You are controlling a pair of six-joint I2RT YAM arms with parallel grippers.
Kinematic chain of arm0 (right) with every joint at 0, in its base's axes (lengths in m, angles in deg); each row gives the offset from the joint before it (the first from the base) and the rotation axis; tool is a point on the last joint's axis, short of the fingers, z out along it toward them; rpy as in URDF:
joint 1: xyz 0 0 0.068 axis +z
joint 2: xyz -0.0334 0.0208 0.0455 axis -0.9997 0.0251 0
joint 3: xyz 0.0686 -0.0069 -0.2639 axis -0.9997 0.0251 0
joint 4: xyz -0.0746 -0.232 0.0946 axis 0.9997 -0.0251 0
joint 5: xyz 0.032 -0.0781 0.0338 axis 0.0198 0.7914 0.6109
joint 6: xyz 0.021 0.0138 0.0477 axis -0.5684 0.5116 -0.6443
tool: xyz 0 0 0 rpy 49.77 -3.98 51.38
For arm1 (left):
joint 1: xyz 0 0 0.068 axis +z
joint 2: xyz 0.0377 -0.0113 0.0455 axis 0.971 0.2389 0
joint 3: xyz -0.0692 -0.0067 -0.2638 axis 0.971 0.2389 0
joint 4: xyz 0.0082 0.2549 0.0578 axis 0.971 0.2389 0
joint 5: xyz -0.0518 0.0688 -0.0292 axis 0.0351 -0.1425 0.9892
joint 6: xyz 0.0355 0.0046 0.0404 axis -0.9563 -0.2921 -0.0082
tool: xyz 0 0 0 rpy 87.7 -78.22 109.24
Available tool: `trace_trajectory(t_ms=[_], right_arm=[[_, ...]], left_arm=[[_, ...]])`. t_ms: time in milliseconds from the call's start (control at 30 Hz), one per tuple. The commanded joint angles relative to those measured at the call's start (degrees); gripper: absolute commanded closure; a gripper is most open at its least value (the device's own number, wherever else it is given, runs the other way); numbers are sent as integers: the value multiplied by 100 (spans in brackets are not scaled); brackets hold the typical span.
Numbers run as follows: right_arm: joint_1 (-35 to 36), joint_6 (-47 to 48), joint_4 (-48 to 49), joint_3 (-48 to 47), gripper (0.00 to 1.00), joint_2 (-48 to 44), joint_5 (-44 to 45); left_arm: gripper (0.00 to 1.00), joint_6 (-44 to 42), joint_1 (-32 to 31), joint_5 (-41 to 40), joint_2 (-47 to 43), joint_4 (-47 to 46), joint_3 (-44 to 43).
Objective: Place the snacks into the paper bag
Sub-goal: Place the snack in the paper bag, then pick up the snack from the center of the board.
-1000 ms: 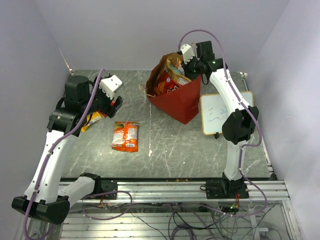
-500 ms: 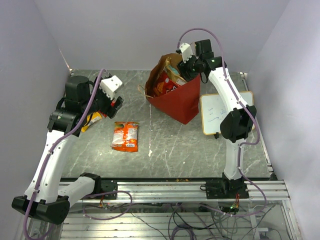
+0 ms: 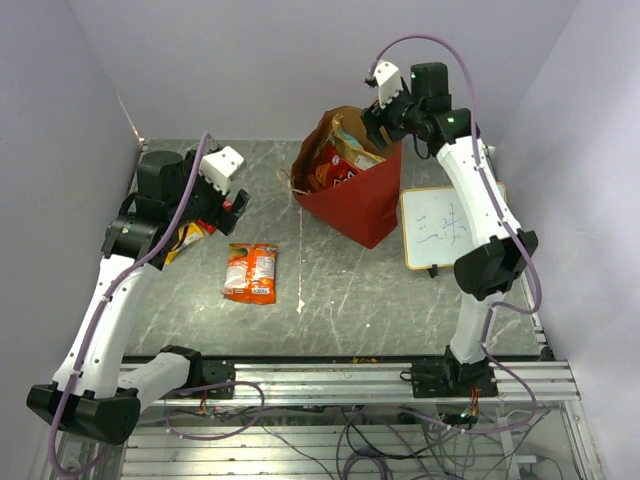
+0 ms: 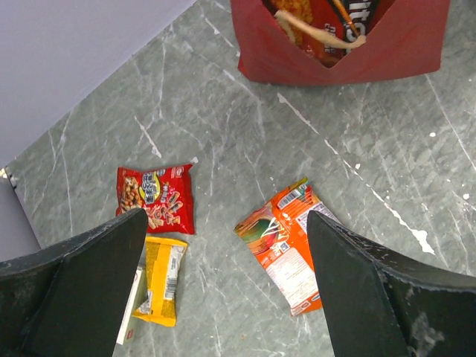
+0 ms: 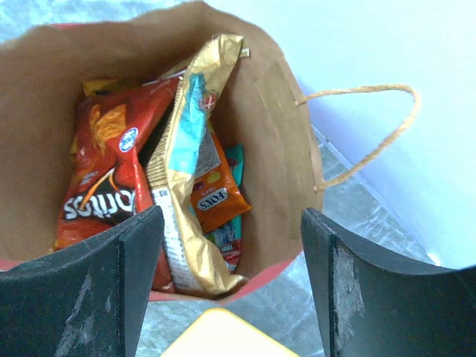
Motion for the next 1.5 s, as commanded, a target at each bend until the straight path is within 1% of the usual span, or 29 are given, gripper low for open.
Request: trace_trajectory(t_ms=[0,133,233,467,633,733,900,1000,1100,1233,1333,1467], right_arm=[[6,-191,308,352,26,-615,-230],[0,-280,544,1020,25,-1142,-523],[6,-259,751,1614,25,-1628,-785],[16,-88,984,2705,24,-2591,-1344],[41,-71,1196,3590,24,-3178,-1831],[46,-82,1304,3915,23,-3432,-2060],[57,-85,1356,4158,22,-3584,-2169],[59,-133,1406,4244,22,-3597,-2229],[54,-182,1420,4257,22,-3563,-2349],[62,-198,1362,4219,22,-3536,-2386],[67,-166,1326,4222,22,-3572,-2312],[66,-133,1331,4278,22,-3657,-2247]], left_arm=[[1,400,49,-470,85,-350,127],[1,579,109,-722,283,-325,178],[1,606,357,-572,512,-166,152],[1,467,1408,283,1124,-41,302],[2,306,2100,515,1586,-251,489],[3,172,2427,587,1847,-370,520],[3,-125,2816,458,2425,-474,420],[4,-159,2882,477,2815,-448,178],[4,-5,2885,697,3168,-557,-80],[5,228,2884,907,3770,-615,-561],[6,393,2883,995,4395,-588,-1054],[7,513,2882,999,5130,-566,-1660]])
